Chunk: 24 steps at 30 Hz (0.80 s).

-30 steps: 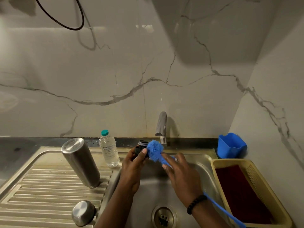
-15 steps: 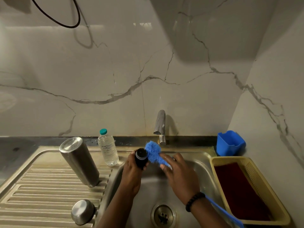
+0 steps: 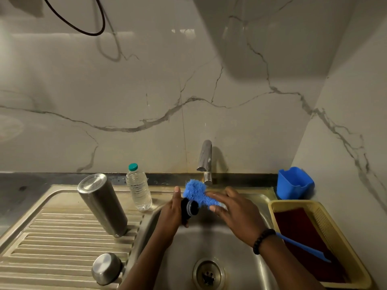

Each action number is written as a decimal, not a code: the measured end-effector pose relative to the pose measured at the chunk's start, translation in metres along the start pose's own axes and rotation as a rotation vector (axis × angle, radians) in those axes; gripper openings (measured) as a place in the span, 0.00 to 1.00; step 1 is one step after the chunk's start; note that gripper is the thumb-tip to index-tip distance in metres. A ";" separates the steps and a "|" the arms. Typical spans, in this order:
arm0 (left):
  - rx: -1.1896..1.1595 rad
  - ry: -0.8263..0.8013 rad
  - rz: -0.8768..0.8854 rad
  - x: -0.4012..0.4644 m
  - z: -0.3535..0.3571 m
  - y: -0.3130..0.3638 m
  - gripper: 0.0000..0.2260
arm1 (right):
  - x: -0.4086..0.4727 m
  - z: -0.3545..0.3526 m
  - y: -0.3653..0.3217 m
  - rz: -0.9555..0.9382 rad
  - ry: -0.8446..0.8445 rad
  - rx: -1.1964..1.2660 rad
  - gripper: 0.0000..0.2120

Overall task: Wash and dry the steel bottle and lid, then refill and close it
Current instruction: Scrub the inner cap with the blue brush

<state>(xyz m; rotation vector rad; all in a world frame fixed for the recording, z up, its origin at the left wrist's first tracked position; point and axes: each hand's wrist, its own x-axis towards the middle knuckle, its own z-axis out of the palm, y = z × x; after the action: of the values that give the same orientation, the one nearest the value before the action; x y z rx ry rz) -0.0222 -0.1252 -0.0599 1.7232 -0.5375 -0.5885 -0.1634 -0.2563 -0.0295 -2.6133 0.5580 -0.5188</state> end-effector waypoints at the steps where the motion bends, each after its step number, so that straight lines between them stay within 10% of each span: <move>1: 0.042 0.038 0.009 0.001 0.001 0.000 0.23 | 0.000 0.000 -0.002 -0.015 0.012 -0.038 0.21; 14: -0.443 0.231 -0.438 0.012 0.015 -0.009 0.23 | -0.022 0.029 -0.024 -0.159 0.081 -0.324 0.28; 19: 0.037 0.258 -0.081 0.008 0.011 -0.014 0.14 | -0.010 0.024 -0.018 -0.063 0.053 -0.207 0.23; 24: -0.045 0.128 -0.022 0.000 -0.002 -0.002 0.10 | -0.001 0.012 -0.011 0.049 0.000 0.023 0.20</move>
<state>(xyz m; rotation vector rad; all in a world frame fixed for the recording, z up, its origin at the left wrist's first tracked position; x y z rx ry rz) -0.0210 -0.1236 -0.0611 1.7133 -0.4123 -0.4984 -0.1562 -0.2426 -0.0345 -2.5706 0.6107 -0.5067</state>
